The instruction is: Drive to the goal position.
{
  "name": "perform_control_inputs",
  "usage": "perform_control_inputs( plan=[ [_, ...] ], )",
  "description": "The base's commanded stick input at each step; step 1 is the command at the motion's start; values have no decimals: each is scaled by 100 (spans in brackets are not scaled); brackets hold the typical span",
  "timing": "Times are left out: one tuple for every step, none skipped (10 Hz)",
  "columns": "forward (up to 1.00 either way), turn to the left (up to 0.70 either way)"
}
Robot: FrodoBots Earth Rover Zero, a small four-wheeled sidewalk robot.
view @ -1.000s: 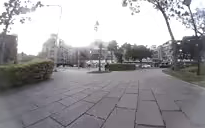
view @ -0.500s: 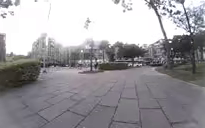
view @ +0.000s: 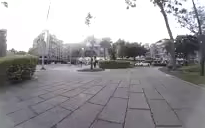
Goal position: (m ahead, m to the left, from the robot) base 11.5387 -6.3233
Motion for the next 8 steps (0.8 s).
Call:
perform_control_inputs(
  plan=[
    [100,-40],
    [100,-29],
    [100,0],
    [100,0],
    [100,0],
    [100,-4],
    [100,-24],
    [100,-40]
  ],
)
